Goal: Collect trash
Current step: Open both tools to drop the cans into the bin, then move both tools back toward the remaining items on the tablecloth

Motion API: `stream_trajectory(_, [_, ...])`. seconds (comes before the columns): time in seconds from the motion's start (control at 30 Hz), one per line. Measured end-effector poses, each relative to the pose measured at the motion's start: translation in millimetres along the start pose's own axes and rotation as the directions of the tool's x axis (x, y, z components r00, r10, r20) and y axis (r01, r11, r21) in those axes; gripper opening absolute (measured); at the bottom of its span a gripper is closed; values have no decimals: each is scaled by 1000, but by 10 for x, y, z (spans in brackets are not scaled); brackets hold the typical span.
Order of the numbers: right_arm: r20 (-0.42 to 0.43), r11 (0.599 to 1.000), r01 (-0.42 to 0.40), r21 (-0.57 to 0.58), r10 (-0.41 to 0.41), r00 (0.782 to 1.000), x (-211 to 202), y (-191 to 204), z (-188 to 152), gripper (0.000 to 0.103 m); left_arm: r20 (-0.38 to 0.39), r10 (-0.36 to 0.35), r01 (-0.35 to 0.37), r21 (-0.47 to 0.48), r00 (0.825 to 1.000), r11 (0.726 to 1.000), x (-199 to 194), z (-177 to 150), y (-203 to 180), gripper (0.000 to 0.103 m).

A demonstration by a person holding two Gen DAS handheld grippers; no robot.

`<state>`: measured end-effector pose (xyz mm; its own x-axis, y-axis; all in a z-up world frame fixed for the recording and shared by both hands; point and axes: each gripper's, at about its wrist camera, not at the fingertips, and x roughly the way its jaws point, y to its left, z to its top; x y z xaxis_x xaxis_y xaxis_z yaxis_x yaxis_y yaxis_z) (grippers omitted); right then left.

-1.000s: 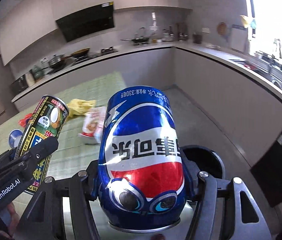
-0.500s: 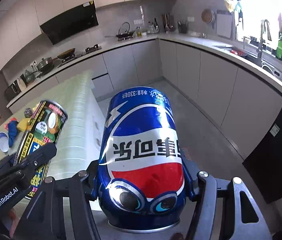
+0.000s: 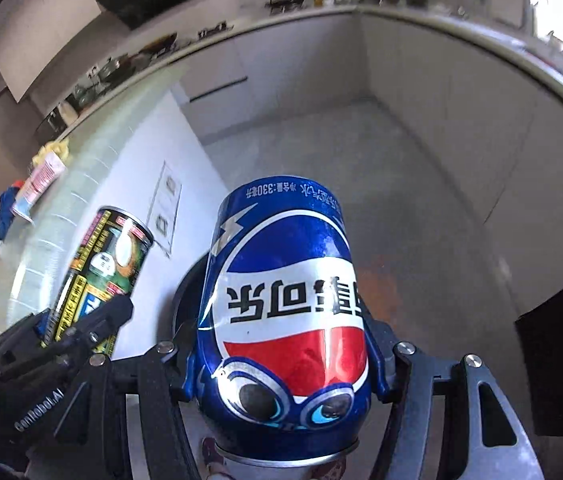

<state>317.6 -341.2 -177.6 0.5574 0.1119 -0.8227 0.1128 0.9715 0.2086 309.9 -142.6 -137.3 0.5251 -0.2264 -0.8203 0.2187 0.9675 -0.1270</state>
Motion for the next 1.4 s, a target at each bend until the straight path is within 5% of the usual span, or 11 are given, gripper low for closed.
stream_trajectory(0.17, [-67,999,-54,5,55,996,430,-117,53,64,-73,65,-64,13,995,998,349,-35,-20,56])
stream_trajectory(0.27, [-131,996,-82,43,87,988,653,-189,114,74,-80,142,-142,10,987,990,406,2,-13,71])
stream_trajectory(0.47, [-46,997,-28,65,31,998,323,-178,265,77,-69,76,-78,-25,995,997,69,158,-30,74])
stream_trajectory(0.7, [59,997,48,66,-52,997,-396,101,404,77,3,-48,48,-54,999,997,-815,370,26,74])
stream_trajectory(0.8, [88,997,47,68,-53,995,-640,364,473,77,47,-71,73,-54,996,996,-1177,452,223,74])
stream_trajectory(1.0, [142,1000,-5,12,4,990,-884,1279,524,81,124,0,10,-83,992,996,-1684,507,1093,78])
stream_trajectory(1.4, [177,994,-63,-86,78,981,-736,3298,251,82,132,164,-137,-194,978,971,-1852,340,2846,81])
